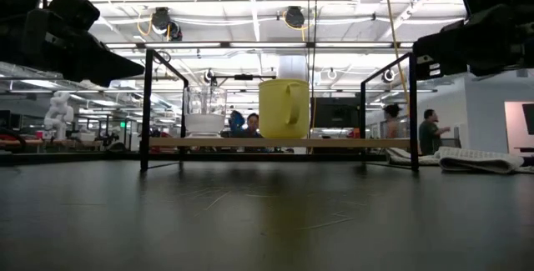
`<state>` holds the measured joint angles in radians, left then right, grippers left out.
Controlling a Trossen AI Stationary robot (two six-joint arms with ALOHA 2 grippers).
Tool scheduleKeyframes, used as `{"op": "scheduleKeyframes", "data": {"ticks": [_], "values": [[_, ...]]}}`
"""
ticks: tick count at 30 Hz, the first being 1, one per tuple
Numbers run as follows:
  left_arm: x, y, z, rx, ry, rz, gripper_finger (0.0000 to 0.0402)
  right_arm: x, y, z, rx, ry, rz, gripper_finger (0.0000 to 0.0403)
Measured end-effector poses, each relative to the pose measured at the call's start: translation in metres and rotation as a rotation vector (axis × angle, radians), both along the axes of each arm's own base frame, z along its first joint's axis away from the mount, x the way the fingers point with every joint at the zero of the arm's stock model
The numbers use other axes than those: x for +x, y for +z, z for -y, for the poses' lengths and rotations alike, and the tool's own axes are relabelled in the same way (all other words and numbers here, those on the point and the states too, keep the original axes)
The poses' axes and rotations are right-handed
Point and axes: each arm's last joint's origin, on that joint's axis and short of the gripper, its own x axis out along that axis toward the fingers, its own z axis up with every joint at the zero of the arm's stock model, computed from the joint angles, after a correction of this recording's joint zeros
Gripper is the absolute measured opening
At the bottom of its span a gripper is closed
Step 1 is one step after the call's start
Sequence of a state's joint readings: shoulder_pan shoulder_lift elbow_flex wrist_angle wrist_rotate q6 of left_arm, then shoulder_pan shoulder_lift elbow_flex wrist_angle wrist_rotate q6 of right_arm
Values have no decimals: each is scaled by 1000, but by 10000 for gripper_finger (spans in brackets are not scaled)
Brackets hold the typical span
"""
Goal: Stack small to large cups/mugs on shelf
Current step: Put the black mug on the shelf
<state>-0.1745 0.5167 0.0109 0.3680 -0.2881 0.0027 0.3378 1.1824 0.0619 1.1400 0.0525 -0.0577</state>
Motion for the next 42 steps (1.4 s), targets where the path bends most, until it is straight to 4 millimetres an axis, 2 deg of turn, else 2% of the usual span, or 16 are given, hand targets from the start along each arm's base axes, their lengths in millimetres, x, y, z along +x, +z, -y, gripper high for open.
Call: {"op": "scheduleKeyframes", "data": {"ticks": [6, 11, 21, 29, 37, 42], "values": [[0, 3, 6, -75, -154, 32, 5, 0, -1, 0, 17, -1, -11, 0], [-1, 9, 17, -131, -282, 83, 3, 0, -1, 0, 17, -1, -13, 0], [-3, 37, 43, -204, -419, 120, 2, 0, -2, 0, 14, -1, -21, 0], [4, 60, 65, -221, -402, -116, 2, 0, -2, 0, 13, -1, -24, 0], [15, 88, 90, -242, -414, -281, 3, 0, -3, 0, 9, -1, -38, 0], [18, 93, 107, -277, -440, -411, 2, 0, -3, 0, 24, -2, -43, 0]]}}
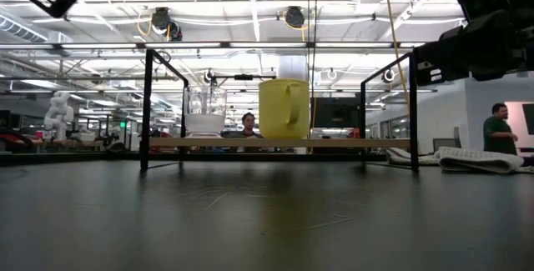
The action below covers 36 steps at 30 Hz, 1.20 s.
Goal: Stack small to large cups/mugs on shelf
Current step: Put the black mug on the shelf
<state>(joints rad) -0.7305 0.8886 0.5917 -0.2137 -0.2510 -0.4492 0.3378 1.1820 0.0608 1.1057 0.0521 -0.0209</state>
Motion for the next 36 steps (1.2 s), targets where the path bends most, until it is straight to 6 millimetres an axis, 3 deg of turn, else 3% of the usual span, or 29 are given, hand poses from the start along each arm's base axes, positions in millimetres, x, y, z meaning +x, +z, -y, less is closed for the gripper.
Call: {"op": "scheduleKeyframes", "data": {"ticks": [4, 10, 16, 36], "values": [[2, 1, 17, -81, -59, -88, 4, 0, 0, 0, 1, 0, -5, 0], [9, -3, 43, -64, -113, -156, 3, 0, 0, 0, 0, 0, -4, 0], [21, -4, 57, -78, -95, -200, 30, 0, 0, 0, -2, 0, -3, 0], [22, -8, 58, -138, -26, -365, 188, 0, 0, 0, 0, 0, -3, 0]]}}
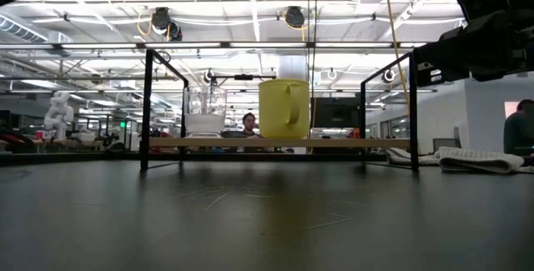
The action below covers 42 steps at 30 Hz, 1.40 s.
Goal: Stack small to large cups/mugs on shelf
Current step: Put the black mug on the shelf
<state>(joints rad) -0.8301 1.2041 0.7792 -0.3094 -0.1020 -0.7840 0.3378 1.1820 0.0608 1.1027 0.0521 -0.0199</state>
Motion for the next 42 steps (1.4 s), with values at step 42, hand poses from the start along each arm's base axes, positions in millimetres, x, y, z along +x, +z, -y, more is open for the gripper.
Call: {"op": "scheduleKeyframes", "data": {"ticks": [42], "values": [[21, -38, 2, 12, -3, -248, 170, 0, 0, 0, -2, 0, 1, 0]]}}
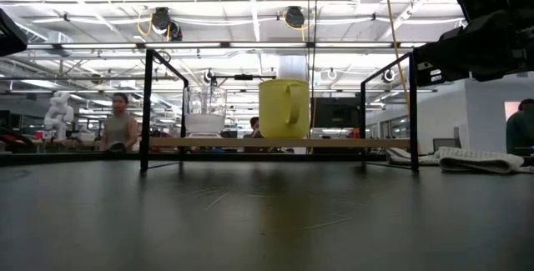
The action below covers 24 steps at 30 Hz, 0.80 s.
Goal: Stack small to large cups/mugs on shelf
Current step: Put the black mug on the shelf
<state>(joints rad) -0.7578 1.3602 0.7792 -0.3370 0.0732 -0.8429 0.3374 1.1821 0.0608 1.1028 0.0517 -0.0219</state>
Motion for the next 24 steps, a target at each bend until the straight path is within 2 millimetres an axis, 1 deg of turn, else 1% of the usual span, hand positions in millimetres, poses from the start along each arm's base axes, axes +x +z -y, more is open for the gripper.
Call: {"op": "scheduleKeyframes", "data": {"ticks": [6, 10, 12, 15, 17, 19, 24], "values": [[0, 0, 0, 18, -46, 21, 79, 0, 0, 0, 0, 0, 0, 0], [-2, -3, -1, 68, -108, 47, 19, 0, 0, 0, 0, 0, 0, 0], [-1, -1, 1, 71, -126, 82, 14, 0, 0, 0, 0, 0, 0, 0], [-1, -1, 2, 110, -136, 121, 21, 0, 0, 0, 0, 0, 0, 0], [-1, 0, 2, 130, -137, 153, 18, 0, 0, 0, -1, 0, 0, 0], [1, 2, 3, 141, -134, 196, 12, 0, 0, 0, -1, 0, 0, 0], [7, 6, 4, 191, -104, 315, 15, 0, 0, 0, -7, 1, 2, 0]]}}
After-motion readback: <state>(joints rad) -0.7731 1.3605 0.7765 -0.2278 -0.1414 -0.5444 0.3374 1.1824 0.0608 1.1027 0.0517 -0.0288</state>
